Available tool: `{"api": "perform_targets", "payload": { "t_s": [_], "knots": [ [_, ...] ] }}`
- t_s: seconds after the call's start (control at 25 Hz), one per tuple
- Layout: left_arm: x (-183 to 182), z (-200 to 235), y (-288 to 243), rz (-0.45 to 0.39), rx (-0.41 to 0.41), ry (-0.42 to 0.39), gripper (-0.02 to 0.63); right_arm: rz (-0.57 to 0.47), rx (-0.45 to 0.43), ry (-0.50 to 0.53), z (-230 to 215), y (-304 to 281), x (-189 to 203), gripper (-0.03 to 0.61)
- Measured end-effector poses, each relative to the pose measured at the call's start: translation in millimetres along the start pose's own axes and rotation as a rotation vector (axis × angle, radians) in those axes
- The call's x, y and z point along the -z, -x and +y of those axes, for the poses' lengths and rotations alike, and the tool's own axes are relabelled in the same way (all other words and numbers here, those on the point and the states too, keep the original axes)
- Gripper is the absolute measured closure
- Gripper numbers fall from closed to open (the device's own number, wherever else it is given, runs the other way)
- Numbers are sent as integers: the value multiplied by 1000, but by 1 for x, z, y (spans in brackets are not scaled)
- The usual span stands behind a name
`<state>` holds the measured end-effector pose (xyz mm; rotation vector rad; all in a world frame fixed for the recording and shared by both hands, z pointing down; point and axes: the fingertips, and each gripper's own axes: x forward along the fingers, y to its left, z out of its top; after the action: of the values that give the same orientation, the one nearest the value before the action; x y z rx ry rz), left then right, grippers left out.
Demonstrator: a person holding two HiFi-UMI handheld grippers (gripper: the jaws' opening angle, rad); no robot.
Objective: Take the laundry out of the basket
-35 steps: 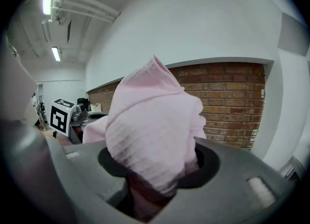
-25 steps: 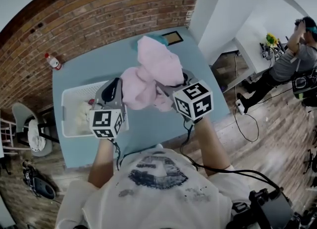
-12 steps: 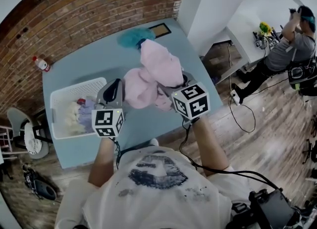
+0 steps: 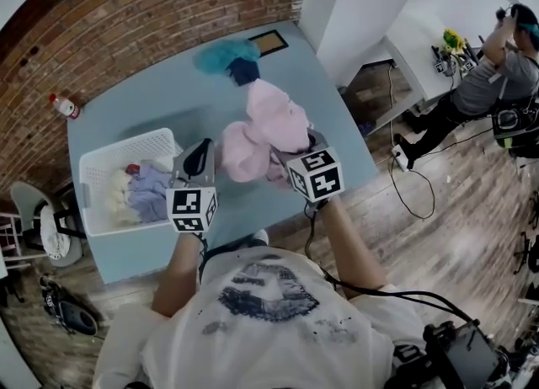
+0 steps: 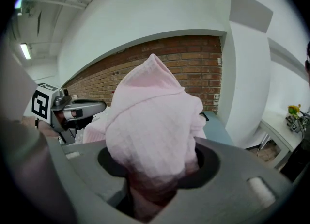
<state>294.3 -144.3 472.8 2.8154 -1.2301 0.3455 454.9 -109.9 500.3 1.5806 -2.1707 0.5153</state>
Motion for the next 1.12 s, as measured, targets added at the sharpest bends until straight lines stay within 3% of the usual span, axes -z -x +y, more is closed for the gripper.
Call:
{"api": "perform_targets", "payload": {
  "t_s": [0.56, 1.12],
  "knots": [
    [53, -14, -24, 71, 13, 23, 623, 146, 50, -35, -21, -60, 92, 345],
    [66, -12, -35, 102, 31, 41, 623, 201, 63, -49, -27, -105, 125, 306]
  ]
}}
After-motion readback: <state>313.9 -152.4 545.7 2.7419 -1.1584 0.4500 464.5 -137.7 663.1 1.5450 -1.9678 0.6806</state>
